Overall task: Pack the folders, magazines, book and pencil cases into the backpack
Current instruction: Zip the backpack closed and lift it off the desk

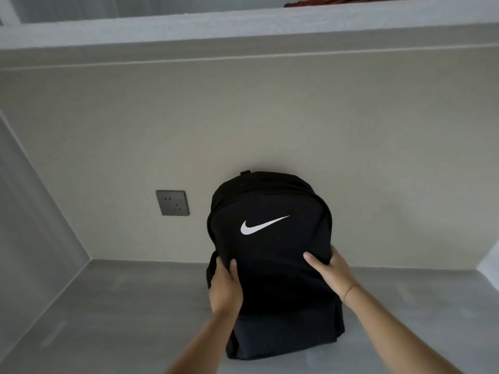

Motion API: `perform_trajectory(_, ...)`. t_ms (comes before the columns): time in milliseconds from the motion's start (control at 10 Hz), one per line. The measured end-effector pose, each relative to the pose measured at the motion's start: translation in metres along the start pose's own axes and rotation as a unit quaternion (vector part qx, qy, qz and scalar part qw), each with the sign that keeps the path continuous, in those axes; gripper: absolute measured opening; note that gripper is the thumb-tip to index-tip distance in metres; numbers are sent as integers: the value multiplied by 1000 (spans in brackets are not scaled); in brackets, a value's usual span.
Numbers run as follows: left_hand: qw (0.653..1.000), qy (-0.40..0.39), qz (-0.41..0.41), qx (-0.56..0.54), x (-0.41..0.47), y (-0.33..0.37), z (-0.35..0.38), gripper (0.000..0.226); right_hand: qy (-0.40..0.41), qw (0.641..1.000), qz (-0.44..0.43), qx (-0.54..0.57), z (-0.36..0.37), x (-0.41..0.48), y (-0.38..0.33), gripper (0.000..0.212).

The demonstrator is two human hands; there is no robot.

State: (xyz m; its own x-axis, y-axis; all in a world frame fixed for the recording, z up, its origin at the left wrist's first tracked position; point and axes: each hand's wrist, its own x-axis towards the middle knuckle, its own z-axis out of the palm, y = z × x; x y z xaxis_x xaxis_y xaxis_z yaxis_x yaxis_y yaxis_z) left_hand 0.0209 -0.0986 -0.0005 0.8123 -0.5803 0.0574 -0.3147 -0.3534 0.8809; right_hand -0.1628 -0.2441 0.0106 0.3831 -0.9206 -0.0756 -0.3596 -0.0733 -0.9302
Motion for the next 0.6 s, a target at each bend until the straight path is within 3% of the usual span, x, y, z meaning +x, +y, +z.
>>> perform_trajectory(100,998,-24,12,53,38,7,-1,42,45,996,-37,-74,5,9,-9,31)
perform_trajectory(200,994,-75,38,75,67,12,3,43,76,993,-40,-77,5,13,-10,31)
perform_trajectory(300,991,-124,20,36,76,15,13,43,119,992,-17,-33,3,15,-3,27)
perform_trajectory(400,988,-153,29,13,63,3,17,45,97,995,15,-18,-2,15,-1,32)
perform_trajectory(500,988,-129,56,67,59,-2,15,54,81,996,19,-32,-3,18,-4,30)
perform_trajectory(600,986,-54,92,125,34,-9,6,64,94,994,7,-60,0,9,-7,41)
